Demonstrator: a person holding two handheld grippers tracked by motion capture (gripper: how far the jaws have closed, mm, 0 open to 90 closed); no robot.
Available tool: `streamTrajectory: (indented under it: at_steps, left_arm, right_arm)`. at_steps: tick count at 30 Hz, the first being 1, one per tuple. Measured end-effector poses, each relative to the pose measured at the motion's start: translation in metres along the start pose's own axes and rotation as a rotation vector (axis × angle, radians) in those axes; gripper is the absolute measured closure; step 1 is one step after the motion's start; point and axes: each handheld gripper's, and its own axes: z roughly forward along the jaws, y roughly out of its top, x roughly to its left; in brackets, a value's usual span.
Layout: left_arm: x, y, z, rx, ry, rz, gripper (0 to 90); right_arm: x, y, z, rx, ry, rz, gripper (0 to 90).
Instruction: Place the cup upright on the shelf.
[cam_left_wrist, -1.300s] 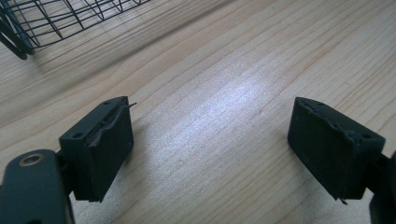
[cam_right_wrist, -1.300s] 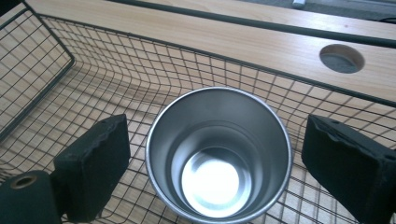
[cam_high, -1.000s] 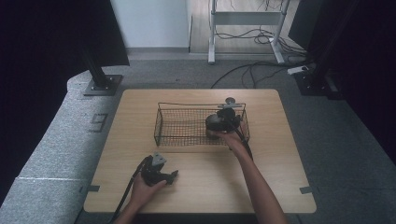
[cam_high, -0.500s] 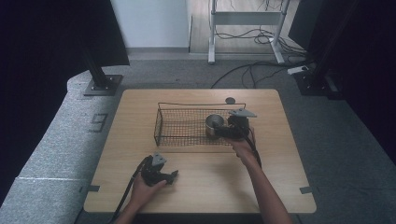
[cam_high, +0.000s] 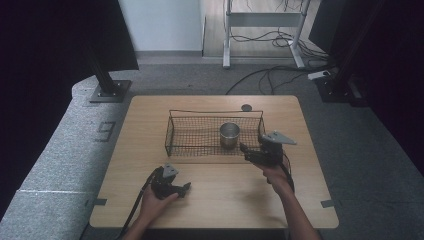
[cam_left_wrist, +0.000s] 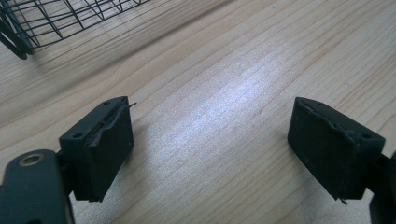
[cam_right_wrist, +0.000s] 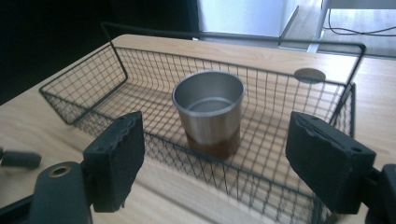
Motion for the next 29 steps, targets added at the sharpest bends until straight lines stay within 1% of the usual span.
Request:
streamTrajectory:
  at_steps: [1, 2, 3, 4, 6, 7, 8, 12, 13, 17, 21, 25, 29]
  left_arm:
    - [0.0, 0.0, 0.0, 0.0, 0.0, 0.001, 14.1]
    - [0.0, 0.0, 0.0, 0.0, 0.0, 0.001, 14.1]
    - [0.0, 0.0, 0.0, 0.0, 0.0, 0.001, 14.2]
    - [0.0, 0.0, 0.0, 0.0, 0.0, 0.001, 14.2]
    - [0.0, 0.0, 0.0, 0.0, 0.0, 0.001, 14.2]
    - [0.0, 0.0, 0.0, -0.001, 0.0, 0.0, 14.2]
    - [0.0, 0.0, 0.0, -0.001, 0.0, 0.0, 14.2]
    - [0.0, 0.0, 0.0, -0.001, 0.0, 0.0, 14.2]
    - [0.0, 0.0, 0.0, -0.001, 0.0, 0.0, 14.1]
    - [0.0, 0.0, 0.0, -0.001, 0.0, 0.0, 14.1]
    - [0.0, 0.0, 0.0, -0.001, 0.0, 0.0, 14.2]
    - [0.0, 0.0, 0.0, -0.001, 0.0, 0.0, 14.2]
    - [0.0, 0.0, 0.0, -0.001, 0.0, 0.0, 14.1]
  right_arm:
    - [-0.002, -0.008, -0.007, -0.002, 0.002, -0.002, 20.3]
    - [-0.003, -0.012, -0.011, -0.003, 0.005, -0.002, 20.5]
    - [-0.003, -0.012, -0.011, -0.003, 0.005, -0.002, 20.5]
    - [-0.005, -0.02, -0.017, 0.005, 0.007, -0.006, 20.6]
    - [-0.006, -0.024, -0.019, 0.009, 0.003, -0.01, 20.6]
    - [-0.008, -0.032, -0.025, 0.014, -0.004, -0.021, 21.0]
    - [-0.008, -0.032, -0.025, 0.014, -0.004, -0.021, 21.0]
    - [-0.016, -0.051, -0.035, 0.028, -0.022, -0.013, 22.2]
    - [-0.019, -0.06, -0.038, 0.04, -0.029, -0.005, 22.5]
    - [-0.021, -0.075, -0.041, 0.062, -0.03, 0.004, 22.7]
    - [-0.023, -0.081, -0.04, 0.081, -0.031, 0.001, 22.6]
    - [-0.023, -0.08, -0.04, 0.074, -0.033, 0.006, 22.5]
    - [-0.023, -0.081, -0.04, 0.08, -0.041, -0.007, 22.3]
